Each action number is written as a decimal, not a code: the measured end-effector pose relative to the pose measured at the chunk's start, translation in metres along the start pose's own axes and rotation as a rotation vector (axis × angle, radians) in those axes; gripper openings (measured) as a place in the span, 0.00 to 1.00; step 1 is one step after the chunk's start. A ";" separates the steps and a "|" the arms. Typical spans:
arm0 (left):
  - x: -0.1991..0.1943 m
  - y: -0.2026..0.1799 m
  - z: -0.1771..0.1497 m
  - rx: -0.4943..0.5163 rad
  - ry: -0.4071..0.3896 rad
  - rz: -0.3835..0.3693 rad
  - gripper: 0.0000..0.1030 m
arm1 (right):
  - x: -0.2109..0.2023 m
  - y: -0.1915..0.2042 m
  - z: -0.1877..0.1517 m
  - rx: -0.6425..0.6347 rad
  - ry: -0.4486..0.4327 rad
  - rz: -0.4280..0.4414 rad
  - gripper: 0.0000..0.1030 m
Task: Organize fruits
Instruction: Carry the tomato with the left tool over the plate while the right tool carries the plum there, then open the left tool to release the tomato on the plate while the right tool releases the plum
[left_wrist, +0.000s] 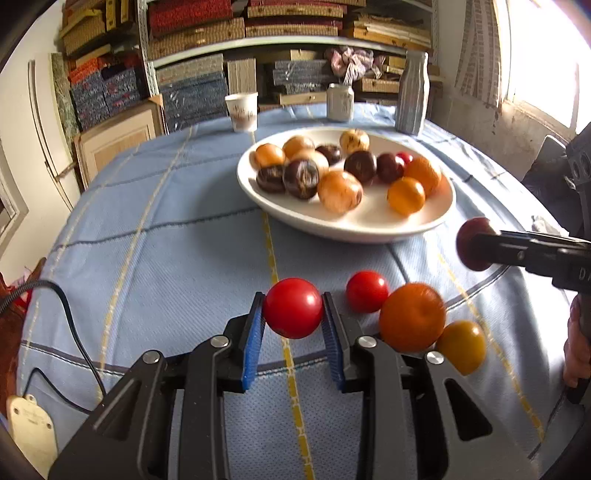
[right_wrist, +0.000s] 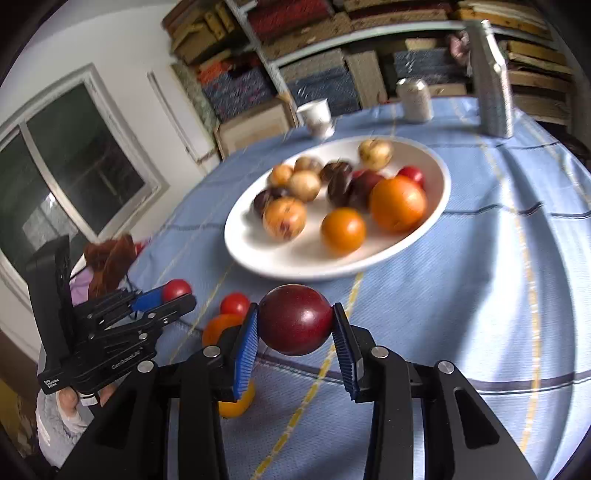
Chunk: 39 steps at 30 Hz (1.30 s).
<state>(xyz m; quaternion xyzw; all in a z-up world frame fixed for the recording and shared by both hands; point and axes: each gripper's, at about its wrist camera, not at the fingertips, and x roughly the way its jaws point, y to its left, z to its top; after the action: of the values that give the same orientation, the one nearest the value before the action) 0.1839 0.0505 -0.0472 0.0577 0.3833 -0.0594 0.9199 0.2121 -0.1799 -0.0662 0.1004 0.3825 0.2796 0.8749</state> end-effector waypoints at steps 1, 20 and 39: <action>-0.004 0.001 0.005 -0.008 -0.008 -0.006 0.29 | -0.006 -0.003 0.003 0.013 -0.022 0.004 0.38; 0.050 -0.071 0.089 0.098 0.041 -0.133 0.29 | -0.003 0.000 0.100 -0.038 -0.082 -0.023 0.38; 0.089 -0.064 0.079 0.043 0.087 -0.181 0.40 | 0.073 -0.014 0.101 -0.027 0.043 -0.064 0.41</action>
<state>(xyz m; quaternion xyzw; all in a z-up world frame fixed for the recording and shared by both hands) 0.2911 -0.0300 -0.0594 0.0451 0.4252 -0.1481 0.8918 0.3311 -0.1459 -0.0472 0.0705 0.4004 0.2588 0.8762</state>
